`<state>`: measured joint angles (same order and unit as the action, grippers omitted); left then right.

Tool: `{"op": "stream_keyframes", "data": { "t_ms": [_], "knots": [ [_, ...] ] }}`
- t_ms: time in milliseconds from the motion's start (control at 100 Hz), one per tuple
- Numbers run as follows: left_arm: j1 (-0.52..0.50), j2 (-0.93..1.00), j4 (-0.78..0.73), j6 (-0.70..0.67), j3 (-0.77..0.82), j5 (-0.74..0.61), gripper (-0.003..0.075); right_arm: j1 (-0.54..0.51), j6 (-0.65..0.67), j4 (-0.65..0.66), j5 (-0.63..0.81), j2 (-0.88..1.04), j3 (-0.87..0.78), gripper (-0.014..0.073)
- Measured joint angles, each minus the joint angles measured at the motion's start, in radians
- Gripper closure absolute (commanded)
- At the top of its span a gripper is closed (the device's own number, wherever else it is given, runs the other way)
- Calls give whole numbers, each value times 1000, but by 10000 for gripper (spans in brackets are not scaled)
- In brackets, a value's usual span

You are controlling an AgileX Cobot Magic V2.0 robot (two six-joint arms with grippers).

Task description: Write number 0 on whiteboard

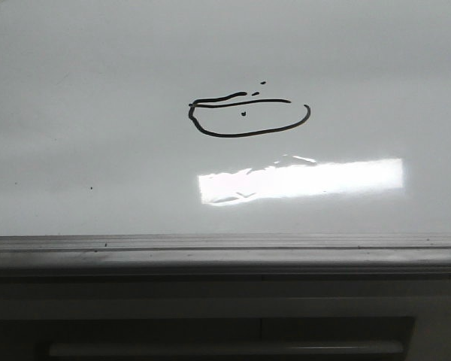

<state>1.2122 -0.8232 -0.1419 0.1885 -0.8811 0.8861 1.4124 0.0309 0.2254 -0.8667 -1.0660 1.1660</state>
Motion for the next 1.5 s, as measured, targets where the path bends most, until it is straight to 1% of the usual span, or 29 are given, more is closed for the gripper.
{"op": "stream_keyframes", "data": {
  "t_ms": [150,270,370,390,440,480,500,630,700,750,790,810,830,860,890,940,970,1010,1100,1120,1170,1180,1190,1250,1270,1280,1310,1390,1500],
  "knots": [
    [0,-44,11,4,-4,17,398,0,-65,-50,17,0,0,664],
    [3,-60,17,6,-4,18,451,0,-86,-60,24,0,0,664],
    [3,-60,22,8,-4,16,553,0,-89,-60,24,0,0,664],
    [3,-60,24,8,-4,16,601,0,-89,-58,24,0,0,664],
    [3,-60,28,8,-4,12,652,0,-89,-53,24,0,0,664],
    [4,-60,32,10,-4,10,723,-2,-89,-49,26,0,0,664],
    [4,-60,32,12,-4,8,739,-2,-90,-45,27,0,0,664],
    [7,-60,30,39,-4,8,740,-6,-93,-45,28,0,2,663],
    [7,-60,28,41,-4,4,740,-6,-96,-45,28,0,2,643],
    [7,-60,26,41,-4,1,740,-8,-96,-42,29,0,2,592],
    [7,-60,24,25,-4,-4,740,-8,-94,-32,30,0,2,515],
    [7,-60,22,15,-4,-7,740,-8,-91,-25,33,0,2,466],
    [7,-60,19,2,-4,-11,740,-8,-83,-15,35,0,2,393],
    [7,-62,19,-21,-4,-20,740,-8,-68,7,35,2,4,335],
    [2,-62,19,-47,-4,-33,740,-8,-45,33,36,6,4,242],
    [-9,-64,12,-96,-4,-65,740,-8,9,81,36,13,4,133],
    [-17,-64,4,-137,-4,-92,740,-8,50,118,37,19,4,84],
    [-30,-66,-14,-188,-4,-117,740,-8,93,156,37,33,4,69],
    [-70,-66,-104,-365,-4,-161,740,-6,205,242,16,84,4,113],
    [-82,-66,-134,-414,0,-170,740,-6,228,260,12,99,4,137],
    [-108,-66,-210,-537,11,-188,740,-6,271,295,-1,138,4,242],
    [-116,-66,-221,-574,16,-192,740,-6,283,304,-4,144,4,277],
    [-119,-66,-244,-593,18,-194,740,-6,288,308,-6,155,4,277],
    [-152,-66,-329,-755,46,-211,740,-6,323,340,-29,202,4,468],
    [-163,-68,-356,-803,56,-218,740,-6,330,347,-37,218,4,563],
    [-167,-68,-364,-819,59,-221,740,-6,332,349,-44,223,4,563],
    [-181,-73,-400,-875,73,-233,740,-6,338,354,-58,250,0,675],
    [-220,-95,-442,-997,112,-289,740,-6,352,372,-93,310,-24,652],
    [-249,-153,-457,-1094,140,-384,740,-6,403,405,-121,381,-96,652]
  ]
}}
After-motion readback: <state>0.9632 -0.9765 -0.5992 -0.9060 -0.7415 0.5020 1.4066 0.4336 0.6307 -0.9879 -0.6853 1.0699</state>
